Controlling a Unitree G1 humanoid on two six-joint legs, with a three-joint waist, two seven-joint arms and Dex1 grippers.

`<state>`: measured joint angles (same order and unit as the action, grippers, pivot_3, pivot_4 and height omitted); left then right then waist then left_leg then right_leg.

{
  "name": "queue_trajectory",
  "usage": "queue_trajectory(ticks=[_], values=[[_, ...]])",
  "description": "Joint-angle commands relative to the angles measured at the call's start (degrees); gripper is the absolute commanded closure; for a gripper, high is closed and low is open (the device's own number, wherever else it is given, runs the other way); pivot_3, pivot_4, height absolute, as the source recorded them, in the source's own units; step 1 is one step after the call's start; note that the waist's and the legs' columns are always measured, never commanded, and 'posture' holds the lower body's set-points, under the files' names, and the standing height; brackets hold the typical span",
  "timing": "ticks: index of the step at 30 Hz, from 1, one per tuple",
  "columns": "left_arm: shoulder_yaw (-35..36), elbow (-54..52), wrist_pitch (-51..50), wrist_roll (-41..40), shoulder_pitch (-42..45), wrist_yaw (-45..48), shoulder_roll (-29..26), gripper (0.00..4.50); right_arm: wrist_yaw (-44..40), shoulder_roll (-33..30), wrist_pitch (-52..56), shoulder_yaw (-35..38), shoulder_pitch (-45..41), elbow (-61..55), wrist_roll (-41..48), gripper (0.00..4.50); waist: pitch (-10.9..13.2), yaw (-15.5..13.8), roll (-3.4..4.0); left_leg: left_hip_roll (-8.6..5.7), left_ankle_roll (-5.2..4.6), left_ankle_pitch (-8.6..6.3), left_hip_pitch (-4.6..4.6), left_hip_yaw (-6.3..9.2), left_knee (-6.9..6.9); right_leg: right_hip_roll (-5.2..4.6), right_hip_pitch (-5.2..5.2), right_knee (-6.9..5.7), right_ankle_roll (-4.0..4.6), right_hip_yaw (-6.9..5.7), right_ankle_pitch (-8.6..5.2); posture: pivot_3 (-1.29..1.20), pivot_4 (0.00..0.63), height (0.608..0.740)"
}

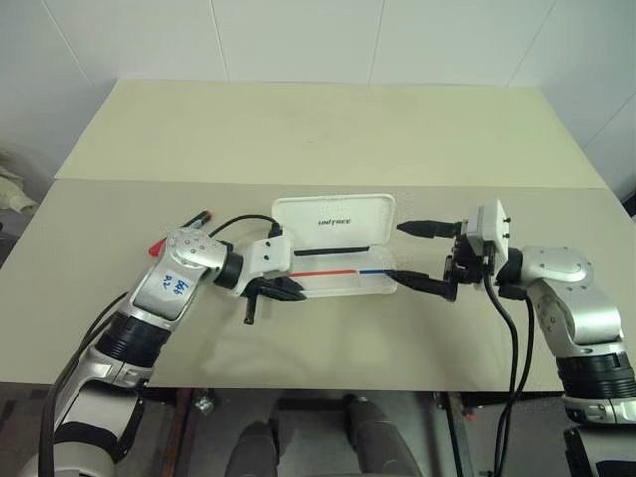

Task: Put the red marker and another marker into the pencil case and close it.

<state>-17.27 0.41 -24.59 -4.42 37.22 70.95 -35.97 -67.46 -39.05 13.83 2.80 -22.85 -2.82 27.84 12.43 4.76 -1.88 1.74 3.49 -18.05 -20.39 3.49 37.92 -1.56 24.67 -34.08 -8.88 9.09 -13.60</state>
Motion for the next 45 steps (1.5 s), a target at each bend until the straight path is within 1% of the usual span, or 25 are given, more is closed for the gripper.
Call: queue_trajectory(ticks=[1,7,11,14,20,21,24,27,34,37,39,41,45], values=[[-0.7,-2.4,-0.1,-0.5,-0.5,-0.4,0.5,4.48,-0.4,-2.3,0.6,3.2,1.4,-3.2,1.7,0.00,0.0,0.0,0.00,0.00,0.00,0.00,0.00,0.00,0.01,0.00,-0.02,0.01,-0.01,0.01,0.00,0.00,0.150,0.740],[-2.3,0.3,2.5,1.6,-1.0,-1.3,0.0,4.48,0.1,-3.6,1.7,4.3,3.0,-5.0,2.3,0.00,0.0,-0.1,0.00,0.00,0.00,0.00,0.04,0.01,0.02,0.00,-0.06,0.01,0.00,0.00,0.00,0.00,0.150,0.740],[-0.5,0.2,-1.5,-1.0,-1.3,-2.9,2.0,3.40,1.1,-3.1,2.3,3.9,3.0,-6.3,2.6,0.00,0.0,0.0,0.00,0.00,0.00,0.00,0.05,0.00,0.03,0.00,-0.08,0.03,0.00,0.00,0.00,0.00,0.150,0.740],[0.6,-1.3,-3.2,-3.3,-0.8,-3.1,3.8,2.36,1.5,-2.7,2.4,3.6,2.7,-6.5,2.5,0.00,0.0,-0.1,0.00,0.00,0.00,0.00,0.03,0.01,0.04,0.00,-0.08,0.04,-0.01,-0.01,0.01,0.00,0.150,0.740],[0.5,-2.5,-2.6,-5.8,-0.9,-0.5,3.7,0.26,1.8,-2.1,2.0,3.1,2.2,-6.0,2.3,0.00,0.0,0.1,0.00,0.00,0.00,0.00,0.04,0.00,0.03,0.00,-0.07,0.04,-0.01,0.00,0.01,0.00,0.150,0.740],[0.8,-2.9,-2.1,-6.7,-1.1,0.0,3.8,0.03,1.8,-2.0,1.9,3.0,2.2,-5.9,2.3,0.00,0.0,0.0,0.00,0.00,0.00,0.00,0.05,0.00,0.03,0.01,-0.07,0.03,-0.01,-0.01,0.00,0.00,0.150,0.740],[1.4,-3.2,-0.4,-7.7,-1.4,0.0,3.9,0.03,1.8,-1.5,1.6,2.9,2.2,-5.5,2.2,0.00,0.0,0.0,0.00,0.00,0.00,0.00,0.05,0.00,0.04,0.00,-0.08,0.03,0.00,0.00,0.00,0.00,0.150,0.740],[3.8,-3.8,1.9,-9.9,-2.2,-0.3,4.1,0.03,1.6,-0.9,1.4,2.6,2.2,-5.2,2.2,0.00,0.0,0.0,0.00,0.00,0.00,0.00,0.05,0.00,0.04,0.00,-0.07,0.04,-0.01,0.00,0.01,0.00,0.150,0.740],[10.3,-7.8,0.9,-15.1,-4.2,-2.0,2.9,0.03,0.8,0.0,1.2,2.2,1.5,-4.7,2.2,0.00,0.0,0.0,0.00,0.00,0.00,0.00,0.05,0.00,0.04,0.00,-0.07,0.03,-0.01,-0.01,0.01,0.00,0.150,0.740],[16.2,-13.8,-4.1,-20.0,-7.7,-3.3,-0.3,0.03,-0.1,0.4,1.3,1.8,0.8,-4.6,2.7,0.00,0.0,0.4,0.00,0.01,0.00,0.00,0.04,0.00,0.04,0.01,-0.06,0.02,-0.01,-0.01,0.01,0.00,0.150,0.740],[20.8,-18.6,-9.2,-24.5,-11.4,-2.9,-4.7,0.03,-0.9,1.0,1.6,1.2,-0.4,-4.6,3.1,0.00,0.0,0.6,0.00,0.04,0.00,0.00,0.05,-0.01,0.01,0.01,-0.02,-0.02,0.00,-0.01,0.00,0.00,0.150,0.740],[24.6,-21.6,-12.9,-28.4,-14.0,-3.3,-7.7,0.03,-1.6,1.5,1.8,0.8,-1.7,-4.4,3.6,0.00,0.0,0.7,0.01,0.06,0.00,0.00,0.06,0.01,0.00,0.02,0.00,-0.05,0.03,-0.03,-0.01,0.00,0.150,0.740],[32.5,-23.2,-15.8,-31.7,-19.2,-4.5,-12.6,0.03,-3.4,2.8,3.7,-0.5,-4.5,-5.5,6.2,0.00,0.0,0.8,0.00,0.05,0.00,0.00,0.06,0.01,0.03,0.01,-0.07,0.07,0.03,-0.04,-0.01,0.00,0.150,0.740]])
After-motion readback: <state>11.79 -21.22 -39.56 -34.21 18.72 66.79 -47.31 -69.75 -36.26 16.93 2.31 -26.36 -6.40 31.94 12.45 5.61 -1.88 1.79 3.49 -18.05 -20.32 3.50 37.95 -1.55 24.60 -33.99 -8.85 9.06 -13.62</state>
